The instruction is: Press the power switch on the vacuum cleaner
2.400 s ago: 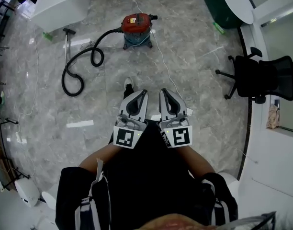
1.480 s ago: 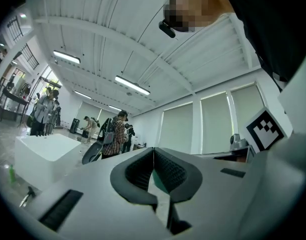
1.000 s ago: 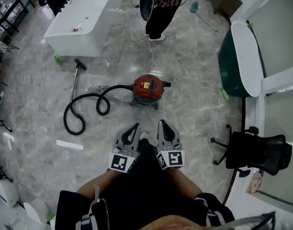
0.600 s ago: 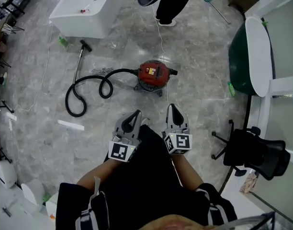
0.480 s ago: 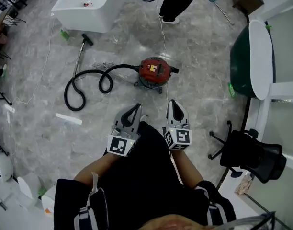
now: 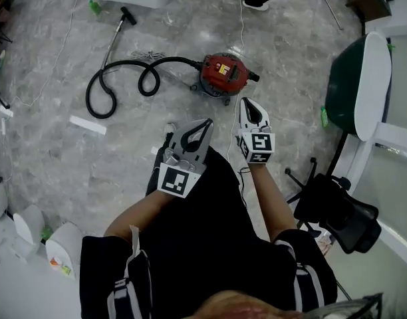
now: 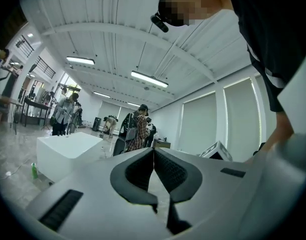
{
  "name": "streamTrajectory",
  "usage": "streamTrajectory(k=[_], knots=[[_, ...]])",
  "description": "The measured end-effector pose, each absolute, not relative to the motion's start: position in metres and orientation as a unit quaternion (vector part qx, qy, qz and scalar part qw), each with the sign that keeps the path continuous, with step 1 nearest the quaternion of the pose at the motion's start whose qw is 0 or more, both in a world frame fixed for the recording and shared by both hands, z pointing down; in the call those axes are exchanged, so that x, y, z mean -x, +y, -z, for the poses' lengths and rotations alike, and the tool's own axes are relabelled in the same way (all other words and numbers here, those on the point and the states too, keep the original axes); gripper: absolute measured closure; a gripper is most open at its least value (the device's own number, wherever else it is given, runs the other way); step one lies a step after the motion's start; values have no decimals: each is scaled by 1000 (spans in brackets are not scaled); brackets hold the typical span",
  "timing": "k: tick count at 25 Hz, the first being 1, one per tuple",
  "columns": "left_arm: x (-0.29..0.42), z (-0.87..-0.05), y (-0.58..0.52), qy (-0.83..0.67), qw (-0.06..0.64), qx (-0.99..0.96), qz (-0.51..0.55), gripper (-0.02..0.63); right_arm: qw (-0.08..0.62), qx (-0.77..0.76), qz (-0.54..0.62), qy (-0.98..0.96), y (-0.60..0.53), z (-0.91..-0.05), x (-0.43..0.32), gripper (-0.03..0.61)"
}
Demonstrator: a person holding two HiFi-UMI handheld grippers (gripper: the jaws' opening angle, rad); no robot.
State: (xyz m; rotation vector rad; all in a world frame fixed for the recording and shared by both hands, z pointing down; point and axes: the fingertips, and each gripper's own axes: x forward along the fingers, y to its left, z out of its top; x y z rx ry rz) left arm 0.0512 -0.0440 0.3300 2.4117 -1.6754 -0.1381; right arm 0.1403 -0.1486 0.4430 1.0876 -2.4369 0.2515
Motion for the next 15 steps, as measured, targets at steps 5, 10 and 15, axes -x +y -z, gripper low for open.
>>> streamTrajectory(k=[5, 10, 15], knots=[[-44, -344, -64, -573, 98, -813, 39, 594, 286, -344, -147, -882, -184, -501, -133, 560], [-40, -352, -89, -564, 91, -820, 47, 594, 329, -318, -181, -870, -214, -564, -114, 560], [-35, -373, -102, -567, 107, -816, 41, 594, 390, -282, -145, -865, -242, -612, -99, 560]])
